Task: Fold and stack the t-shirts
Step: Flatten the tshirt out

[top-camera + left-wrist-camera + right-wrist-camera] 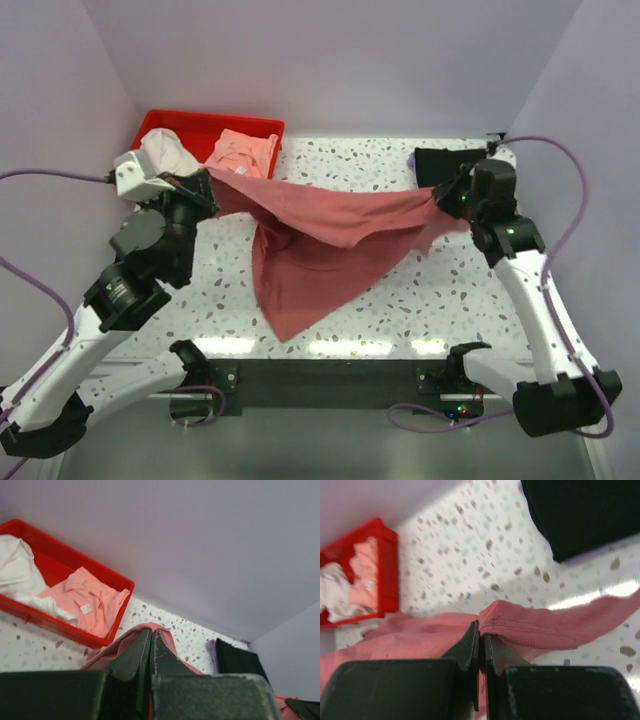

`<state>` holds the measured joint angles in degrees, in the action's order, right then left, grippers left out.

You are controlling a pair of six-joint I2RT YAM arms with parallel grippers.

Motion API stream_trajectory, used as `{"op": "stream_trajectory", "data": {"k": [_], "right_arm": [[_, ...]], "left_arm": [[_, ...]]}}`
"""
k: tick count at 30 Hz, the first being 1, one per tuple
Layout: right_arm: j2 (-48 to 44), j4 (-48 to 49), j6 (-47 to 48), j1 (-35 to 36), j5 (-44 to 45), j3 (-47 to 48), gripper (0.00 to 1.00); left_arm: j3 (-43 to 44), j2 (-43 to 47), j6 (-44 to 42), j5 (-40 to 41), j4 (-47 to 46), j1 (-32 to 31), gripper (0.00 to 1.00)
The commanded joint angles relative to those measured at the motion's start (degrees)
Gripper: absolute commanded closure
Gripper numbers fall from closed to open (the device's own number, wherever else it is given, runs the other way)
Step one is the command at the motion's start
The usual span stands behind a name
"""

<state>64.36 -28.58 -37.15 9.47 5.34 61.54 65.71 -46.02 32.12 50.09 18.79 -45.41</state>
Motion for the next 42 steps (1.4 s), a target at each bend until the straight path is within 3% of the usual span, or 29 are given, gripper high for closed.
{"op": "stream_trajectory", "data": {"k": [1,12,19,23,26,30,33,35,37,38,39,42], "right_arm": [[-6.3,-4.9,4.0,-0.2,4.1,9.6,1.0],[-13.0,-16.6,9.0,-0.1,4.9,35.6,1.0],[-12.9,-19.4,10.4,-0.1,1.2,45.6,1.0],[-9.6,-19.9,11.6,-0.2,-2.1,46.7,1.0],[-7.3,-17.0,12.2,-0.1,-4.5,45.3,1.0],[0.1,-11.9,13.8,-0.2,-5.3,44.8,1.0],[5.2,-9.0,15.7,-0.1,-7.1,48.7,1.0],[11.8,-9.2,16.5,-0.1,-6.2,53.3,1.0],[19.5,-10.7,17.3,-0.1,-6.3,63.9,1.0],[21.8,-12.6,17.5,-0.2,-6.2,68.0,1.0],[23.6,-13.3,17.5,-0.2,-6.1,75.4,1.0],[27.0,-13.3,18.1,-0.2,-5.7,82.9,1.0]], "left_arm": [[7.9,1.9,-6.9,1.2,-8.9,0.3,1.0],[20.7,7.6,-11.5,-8.8,-8.2,0.3,1.0],[28.3,5.9,-10.6,-16.5,-3.6,0.3,1.0],[28.2,3.9,-11.3,-14.5,-3.5,0.3,1.0],[25.9,0.9,-13.3,-8.0,-5.9,0.3,1.0],[25.3,-8.8,-17.9,2.1,-8.8,0.2,1.0],[28.2,-17.0,-22.4,3.0,-11.5,1.3,1.0],[35.0,-21.6,-22.5,-2.1,-8.0,6.7,1.0],[47.6,-29.5,-15.1,-14.9,-2.3,13.9,1.0],[52.6,-32.2,-12.8,-20.1,3.8,21.2,1.0],[61.5,-37.2,-11.2,-28.3,6.0,23.2,1.0],[68.4,-41.2,-10.8,-33.6,7.8,24.6,1.0]]}}
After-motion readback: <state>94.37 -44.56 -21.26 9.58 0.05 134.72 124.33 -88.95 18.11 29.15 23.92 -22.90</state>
